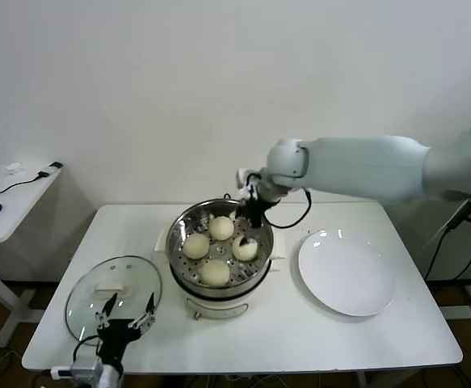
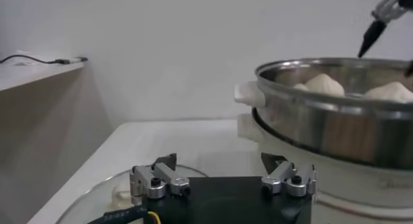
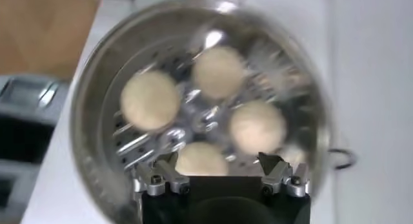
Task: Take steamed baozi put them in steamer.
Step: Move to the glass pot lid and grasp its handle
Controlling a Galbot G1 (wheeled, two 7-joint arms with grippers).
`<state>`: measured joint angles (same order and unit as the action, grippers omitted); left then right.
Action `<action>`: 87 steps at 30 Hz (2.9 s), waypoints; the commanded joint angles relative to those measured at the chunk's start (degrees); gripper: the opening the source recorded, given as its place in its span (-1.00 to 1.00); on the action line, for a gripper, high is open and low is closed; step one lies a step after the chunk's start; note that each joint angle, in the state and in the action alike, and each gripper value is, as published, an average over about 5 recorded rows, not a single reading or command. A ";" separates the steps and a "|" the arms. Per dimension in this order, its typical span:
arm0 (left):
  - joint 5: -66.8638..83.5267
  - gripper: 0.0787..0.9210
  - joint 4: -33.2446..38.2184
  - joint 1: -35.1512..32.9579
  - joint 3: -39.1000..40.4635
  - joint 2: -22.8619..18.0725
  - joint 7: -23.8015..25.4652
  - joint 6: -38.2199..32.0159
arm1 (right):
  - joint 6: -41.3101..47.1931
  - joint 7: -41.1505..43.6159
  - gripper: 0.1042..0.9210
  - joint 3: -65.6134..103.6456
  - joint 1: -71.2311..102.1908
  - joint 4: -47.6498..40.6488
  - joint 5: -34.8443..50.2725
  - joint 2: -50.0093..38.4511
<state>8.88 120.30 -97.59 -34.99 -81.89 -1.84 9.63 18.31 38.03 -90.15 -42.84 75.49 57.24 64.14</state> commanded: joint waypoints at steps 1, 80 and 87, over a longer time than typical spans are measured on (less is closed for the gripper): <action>3.67 0.77 0.61 0.05 -0.07 0.02 -0.93 -0.23 | -3.17 -24.69 0.76 26.51 12.72 2.44 -1.87 -18.70; -77.98 0.77 -39.20 14.16 -2.09 12.11 -26.95 -14.59 | -29.40 -36.54 0.76 126.21 126.70 17.01 -44.06 12.48; -78.51 0.77 -39.61 16.69 -1.52 12.29 -25.86 -13.88 | -29.28 -36.42 0.76 126.12 126.59 16.71 -44.28 12.70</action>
<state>-66.67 82.11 -82.62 -36.25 -69.68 -26.86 -4.44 -10.99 1.73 35.90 83.67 92.28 13.49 76.45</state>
